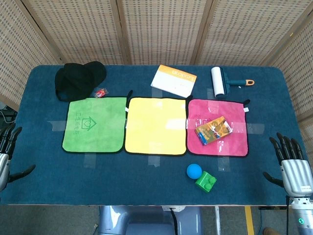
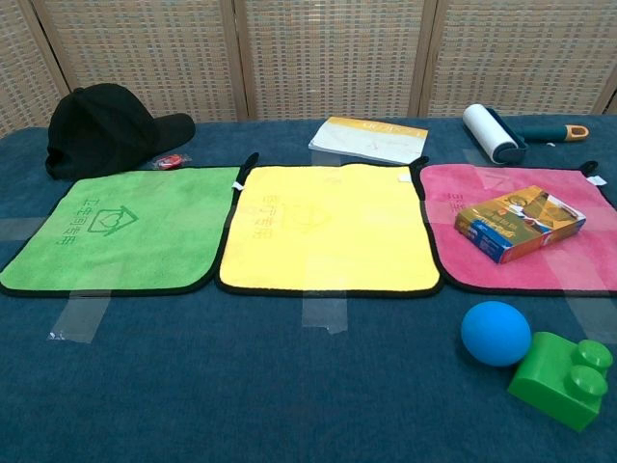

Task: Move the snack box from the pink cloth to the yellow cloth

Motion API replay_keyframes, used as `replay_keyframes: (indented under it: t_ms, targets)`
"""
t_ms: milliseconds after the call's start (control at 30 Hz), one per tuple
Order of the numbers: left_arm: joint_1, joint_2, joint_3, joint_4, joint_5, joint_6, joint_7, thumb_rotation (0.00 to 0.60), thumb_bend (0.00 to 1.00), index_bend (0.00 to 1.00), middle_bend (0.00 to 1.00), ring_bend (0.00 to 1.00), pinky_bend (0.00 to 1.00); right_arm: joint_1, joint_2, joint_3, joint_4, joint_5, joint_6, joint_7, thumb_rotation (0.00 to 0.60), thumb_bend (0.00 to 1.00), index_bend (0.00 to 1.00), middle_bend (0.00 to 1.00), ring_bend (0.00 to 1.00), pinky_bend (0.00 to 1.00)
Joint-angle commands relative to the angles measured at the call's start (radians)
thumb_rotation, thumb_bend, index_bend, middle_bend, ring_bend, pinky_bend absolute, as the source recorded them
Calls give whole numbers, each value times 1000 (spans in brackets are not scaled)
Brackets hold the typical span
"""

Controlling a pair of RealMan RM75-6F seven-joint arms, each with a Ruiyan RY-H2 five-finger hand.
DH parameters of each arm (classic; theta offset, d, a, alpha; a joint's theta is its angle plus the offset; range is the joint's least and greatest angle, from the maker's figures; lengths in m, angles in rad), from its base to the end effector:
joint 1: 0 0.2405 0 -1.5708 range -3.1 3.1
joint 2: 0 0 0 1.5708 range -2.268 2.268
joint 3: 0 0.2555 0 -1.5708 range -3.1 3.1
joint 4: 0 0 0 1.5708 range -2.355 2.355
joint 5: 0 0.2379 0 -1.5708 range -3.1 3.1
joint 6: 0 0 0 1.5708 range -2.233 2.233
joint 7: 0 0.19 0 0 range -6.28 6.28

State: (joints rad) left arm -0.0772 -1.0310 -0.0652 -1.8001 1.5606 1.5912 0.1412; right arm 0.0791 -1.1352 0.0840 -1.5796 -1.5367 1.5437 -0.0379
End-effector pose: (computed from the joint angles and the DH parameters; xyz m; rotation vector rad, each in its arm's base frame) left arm -0.2693 0.2259 0.1606 -1.3765 -0.7619 -0.9788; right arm -0.3135 -0.2351 0.1450 1.3731 -0.7825 0.9393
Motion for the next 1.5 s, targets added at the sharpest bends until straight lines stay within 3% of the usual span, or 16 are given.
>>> replay_keyframes:
  t_ms: [33, 133, 367, 433, 533, 833, 1233, 1500]
  targets:
    - [-1, 2, 2, -2, 0, -7, 8, 600, 0, 0, 0, 0, 0, 1, -5, 3, -3, 5, -4, 13, 600, 10, 0, 0, 0, 0]
    - [-3, 3, 1, 3, -7, -15, -6, 600, 0, 0, 0, 0, 0, 14, -6, 2, -17, 19, -44, 120, 600, 129, 0, 0, 0, 0]
    - [-14, -3, -9, 13, -35, -40, -23, 600, 0, 0, 0, 0, 0, 120, 24, 40, -83, 114, -273, 376, 600, 894, 88, 11, 4, 53]
    - [-20, -10, -12, 15, -49, -54, -16, 600, 0, 0, 0, 0, 0, 164, 39, 64, -108, 172, -368, 435, 600, 982, 97, 19, 9, 82]
    - [-36, -19, -20, 22, -76, -84, -5, 600, 0, 0, 0, 0, 0, 261, 29, 124, -101, 328, -537, 423, 600, 1000, 99, 20, 11, 93]
    - [-59, -22, -32, 33, -121, -131, -7, 600, 0, 0, 0, 0, 0, 397, -39, 172, -71, 654, -729, 313, 600, 1000, 94, 18, 11, 109]
    - [-60, -25, -25, 34, -127, -137, -12, 600, 0, 0, 0, 0, 0, 470, -152, 181, -1, 867, -732, 222, 600, 1000, 94, 21, 11, 102]
    - [-62, -23, -26, 37, -135, -143, -18, 600, 0, 0, 0, 0, 0, 469, -182, 192, 46, 921, -704, 212, 600, 1000, 94, 22, 12, 88]
